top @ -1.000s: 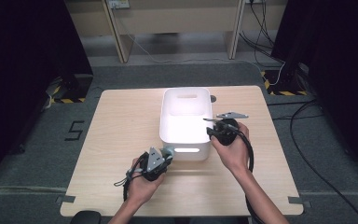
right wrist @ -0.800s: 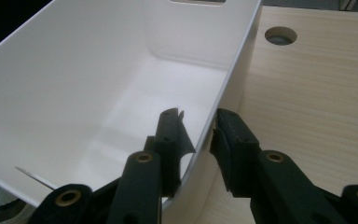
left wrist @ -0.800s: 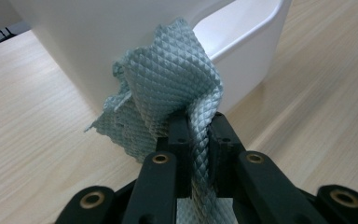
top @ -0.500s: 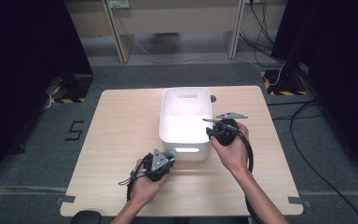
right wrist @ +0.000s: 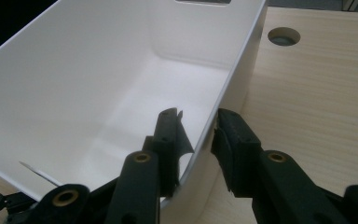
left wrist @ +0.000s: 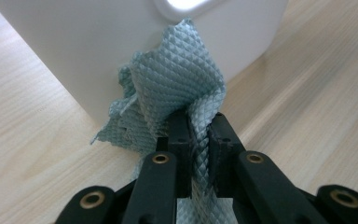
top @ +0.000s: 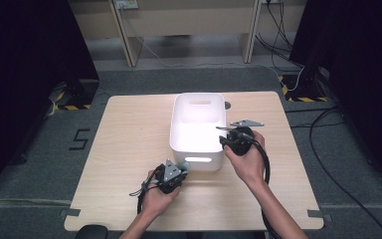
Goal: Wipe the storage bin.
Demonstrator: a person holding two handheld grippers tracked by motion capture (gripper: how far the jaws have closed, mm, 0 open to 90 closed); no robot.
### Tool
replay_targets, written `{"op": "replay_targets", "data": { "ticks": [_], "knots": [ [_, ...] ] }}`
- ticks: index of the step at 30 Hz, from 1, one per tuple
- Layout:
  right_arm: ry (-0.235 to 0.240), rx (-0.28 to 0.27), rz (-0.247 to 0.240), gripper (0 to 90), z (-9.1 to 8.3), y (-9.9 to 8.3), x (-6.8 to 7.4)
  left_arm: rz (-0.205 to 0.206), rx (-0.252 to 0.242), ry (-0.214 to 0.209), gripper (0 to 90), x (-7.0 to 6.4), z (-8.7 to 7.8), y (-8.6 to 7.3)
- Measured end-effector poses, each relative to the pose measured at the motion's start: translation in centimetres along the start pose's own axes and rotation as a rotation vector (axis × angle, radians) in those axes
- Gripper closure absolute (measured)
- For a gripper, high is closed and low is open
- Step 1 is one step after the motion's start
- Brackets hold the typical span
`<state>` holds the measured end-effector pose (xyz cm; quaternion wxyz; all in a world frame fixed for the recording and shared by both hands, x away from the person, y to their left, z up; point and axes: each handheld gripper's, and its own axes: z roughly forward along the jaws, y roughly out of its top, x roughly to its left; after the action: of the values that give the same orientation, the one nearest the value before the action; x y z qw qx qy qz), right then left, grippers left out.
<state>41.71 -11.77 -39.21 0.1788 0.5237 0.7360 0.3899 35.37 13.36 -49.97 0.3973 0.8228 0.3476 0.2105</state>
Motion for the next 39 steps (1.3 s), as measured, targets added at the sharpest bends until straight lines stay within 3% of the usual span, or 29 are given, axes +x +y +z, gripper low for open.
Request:
{"op": "replay_targets", "data": {
  "ticks": [23, 39],
  "knots": [
    [-0.004, 0.000, 0.001, 70.1, 0.0, 0.0, 0.1, -0.004, 0.002, -0.021, 81.7, -0.9, 1.0, 0.6],
    [0.007, -0.005, 0.010, 68.6, 0.2, 0.0, 0.2, -0.035, -0.088, 0.002, 81.9, -0.5, -0.7, 2.1]
  ]
}}
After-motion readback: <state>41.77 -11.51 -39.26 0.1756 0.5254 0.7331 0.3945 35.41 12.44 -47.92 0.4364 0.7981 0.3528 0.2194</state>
